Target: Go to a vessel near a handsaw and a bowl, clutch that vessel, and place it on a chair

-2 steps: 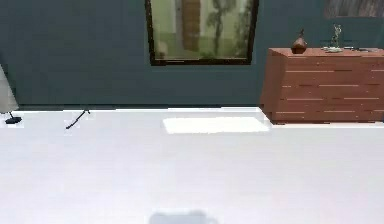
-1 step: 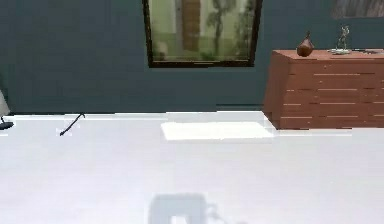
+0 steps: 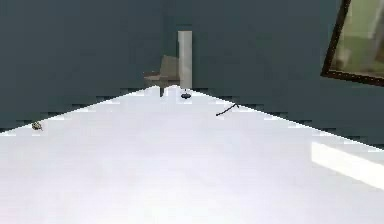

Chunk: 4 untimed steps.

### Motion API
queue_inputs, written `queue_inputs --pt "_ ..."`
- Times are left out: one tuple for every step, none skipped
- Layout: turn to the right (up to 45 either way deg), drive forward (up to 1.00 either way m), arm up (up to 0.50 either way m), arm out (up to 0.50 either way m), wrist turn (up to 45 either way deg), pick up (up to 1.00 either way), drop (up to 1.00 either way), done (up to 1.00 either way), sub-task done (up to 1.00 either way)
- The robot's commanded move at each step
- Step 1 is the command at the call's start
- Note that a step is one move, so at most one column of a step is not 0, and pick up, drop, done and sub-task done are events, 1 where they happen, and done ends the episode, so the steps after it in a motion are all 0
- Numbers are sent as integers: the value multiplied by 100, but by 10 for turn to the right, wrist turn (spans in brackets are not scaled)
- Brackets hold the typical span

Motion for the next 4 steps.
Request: queue_inputs --pt "-420 0 0 0 0 0 0 0 0" --pt "0 55 0 0 0 0 0 0 0" --pt "-450 0 0 0 0 0 0 0 0" --pt "0 85 0 0 0 0 0 0 0"
